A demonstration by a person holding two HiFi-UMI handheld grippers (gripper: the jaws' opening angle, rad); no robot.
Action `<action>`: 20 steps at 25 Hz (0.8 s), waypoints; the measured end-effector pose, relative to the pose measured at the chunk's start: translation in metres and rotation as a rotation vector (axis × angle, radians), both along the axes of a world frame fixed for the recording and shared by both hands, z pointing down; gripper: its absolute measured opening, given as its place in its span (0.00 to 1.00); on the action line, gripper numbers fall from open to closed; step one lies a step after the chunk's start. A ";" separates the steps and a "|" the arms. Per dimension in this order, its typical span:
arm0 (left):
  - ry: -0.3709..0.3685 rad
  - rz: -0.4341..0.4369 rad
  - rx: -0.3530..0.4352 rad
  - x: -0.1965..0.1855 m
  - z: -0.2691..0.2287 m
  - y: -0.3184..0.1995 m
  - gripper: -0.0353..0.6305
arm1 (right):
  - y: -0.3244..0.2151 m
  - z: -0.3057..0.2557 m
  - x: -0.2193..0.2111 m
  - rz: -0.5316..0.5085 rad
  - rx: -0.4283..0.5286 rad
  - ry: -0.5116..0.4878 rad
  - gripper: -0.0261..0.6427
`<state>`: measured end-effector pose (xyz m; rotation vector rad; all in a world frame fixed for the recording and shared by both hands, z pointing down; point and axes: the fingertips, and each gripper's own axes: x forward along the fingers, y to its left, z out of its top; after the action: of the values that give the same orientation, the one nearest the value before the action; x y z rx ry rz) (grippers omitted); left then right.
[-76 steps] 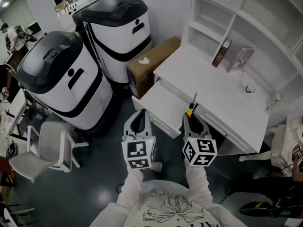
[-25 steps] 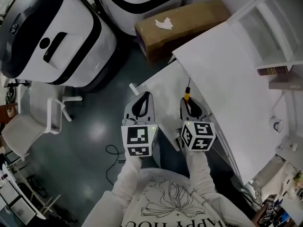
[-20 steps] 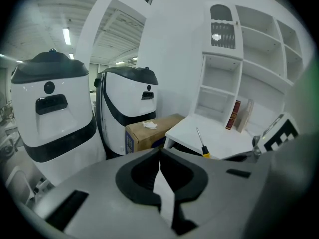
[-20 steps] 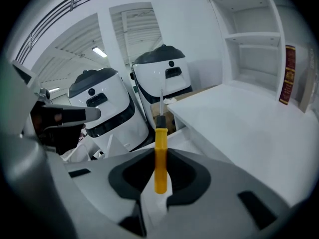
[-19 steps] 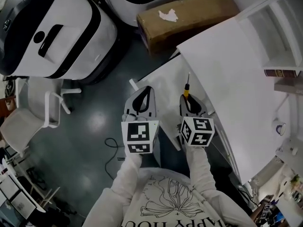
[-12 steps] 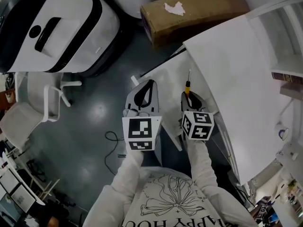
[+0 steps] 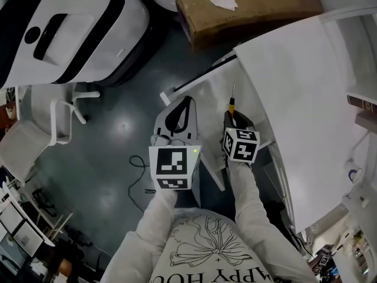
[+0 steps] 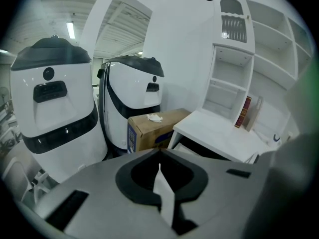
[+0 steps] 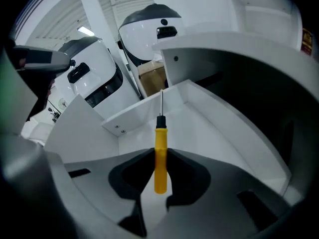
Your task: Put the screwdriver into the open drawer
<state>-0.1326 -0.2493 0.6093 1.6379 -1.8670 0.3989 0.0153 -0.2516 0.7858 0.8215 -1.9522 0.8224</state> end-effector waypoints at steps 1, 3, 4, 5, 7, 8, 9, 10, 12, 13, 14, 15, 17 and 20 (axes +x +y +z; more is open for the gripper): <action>0.002 -0.002 -0.002 0.001 0.001 -0.001 0.07 | 0.001 0.007 0.001 0.001 -0.012 0.009 0.14; 0.006 -0.003 -0.002 0.002 0.003 -0.002 0.07 | 0.002 0.021 0.004 0.007 -0.033 0.025 0.14; 0.008 -0.003 -0.001 0.003 0.003 -0.003 0.07 | 0.002 0.027 0.006 0.010 -0.042 0.033 0.14; 0.011 -0.004 0.001 0.003 0.003 -0.003 0.07 | 0.002 0.033 0.008 0.013 -0.051 0.040 0.14; 0.015 -0.006 0.002 0.002 0.004 -0.003 0.07 | 0.004 0.043 0.011 0.016 -0.064 0.056 0.14; 0.016 -0.007 0.003 0.002 0.004 -0.003 0.07 | 0.004 0.047 0.012 0.017 -0.070 0.062 0.14; 0.017 -0.009 0.004 0.001 0.004 -0.003 0.07 | 0.005 0.050 0.012 0.018 -0.074 0.068 0.14; 0.017 -0.011 0.005 0.000 0.005 -0.003 0.07 | 0.005 0.053 0.013 0.017 -0.078 0.072 0.14; 0.017 -0.015 0.004 0.000 0.006 -0.003 0.07 | 0.004 0.060 0.013 0.014 -0.083 0.081 0.14; 0.018 -0.017 0.003 0.000 0.007 -0.002 0.07 | 0.004 0.063 0.013 0.013 -0.084 0.085 0.14; 0.019 -0.018 0.001 0.000 0.008 -0.001 0.07 | 0.004 0.066 0.013 0.011 -0.086 0.090 0.14; 0.020 -0.020 -0.001 0.001 0.009 0.000 0.07 | 0.004 0.068 0.013 0.011 -0.088 0.095 0.14; 0.022 -0.024 -0.003 0.000 0.010 0.002 0.07 | 0.004 0.071 0.013 0.012 -0.089 0.099 0.14; 0.025 -0.032 -0.006 -0.001 0.011 0.006 0.07 | 0.002 0.072 0.011 0.011 -0.085 0.102 0.14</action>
<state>-0.1336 -0.2437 0.6202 1.6001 -1.8687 0.3685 0.0262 -0.2495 0.8583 0.8090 -1.8126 0.8478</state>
